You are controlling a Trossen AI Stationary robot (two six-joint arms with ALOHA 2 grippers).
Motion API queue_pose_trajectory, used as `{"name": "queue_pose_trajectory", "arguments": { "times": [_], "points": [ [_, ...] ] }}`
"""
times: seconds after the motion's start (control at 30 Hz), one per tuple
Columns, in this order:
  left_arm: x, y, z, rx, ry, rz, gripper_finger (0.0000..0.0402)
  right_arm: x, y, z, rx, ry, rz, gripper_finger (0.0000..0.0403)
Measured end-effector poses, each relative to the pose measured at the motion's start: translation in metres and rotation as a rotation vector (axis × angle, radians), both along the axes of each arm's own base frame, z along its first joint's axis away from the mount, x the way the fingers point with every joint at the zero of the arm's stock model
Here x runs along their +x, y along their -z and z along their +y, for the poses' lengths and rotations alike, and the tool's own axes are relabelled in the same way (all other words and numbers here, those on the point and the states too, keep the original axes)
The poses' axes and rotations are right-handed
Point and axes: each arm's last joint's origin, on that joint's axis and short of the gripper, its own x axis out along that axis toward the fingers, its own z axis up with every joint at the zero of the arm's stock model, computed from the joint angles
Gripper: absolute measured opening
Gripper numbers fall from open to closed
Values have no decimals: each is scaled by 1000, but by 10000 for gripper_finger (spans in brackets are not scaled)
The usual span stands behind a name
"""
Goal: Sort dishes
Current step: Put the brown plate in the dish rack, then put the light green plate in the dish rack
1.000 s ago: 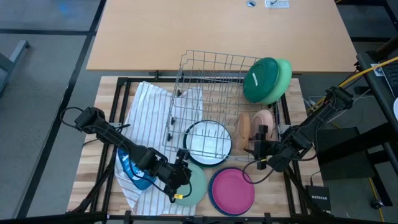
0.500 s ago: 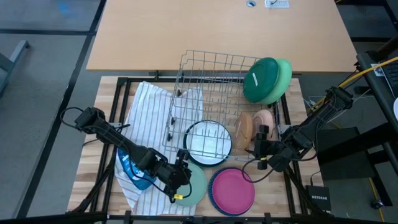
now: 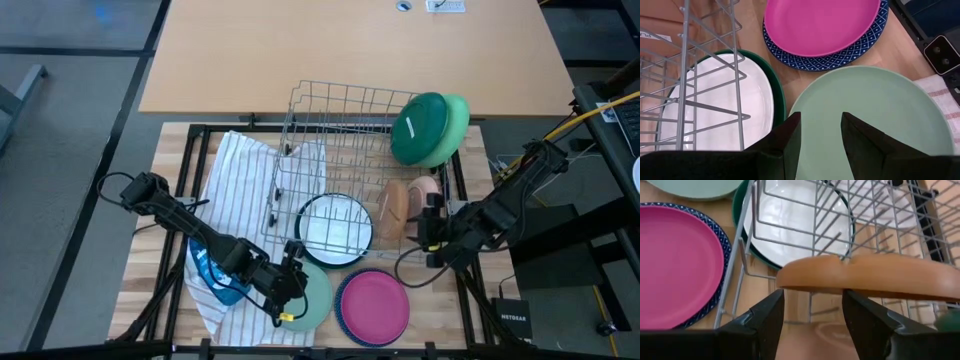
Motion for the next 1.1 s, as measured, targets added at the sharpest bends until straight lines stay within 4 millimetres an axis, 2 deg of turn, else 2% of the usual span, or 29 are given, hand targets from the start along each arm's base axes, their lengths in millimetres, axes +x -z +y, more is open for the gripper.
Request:
{"name": "queue_pose_trajectory", "arguments": {
  "times": [0.27, 0.47, 0.63, 0.77, 1.1],
  "points": [
    [0, 0, 0, 0, 0, 0, 129, -7, -18, -4, 98, 55, 65, 202],
    [-1, 0, -1, 0, 3, 0, 129, -1, -28, 2, 216, 87, -8, 202],
    [-5, 0, -9, -13, 30, 6, 129, 19, -28, 21, 317, 89, -97, 202],
    [-10, 0, -17, -16, 58, 8, 129, 40, -20, 42, 363, 82, -142, 202],
    [-20, 0, -31, -18, 103, 8, 129, 98, 25, 97, 445, 59, -192, 202]
  ]
}}
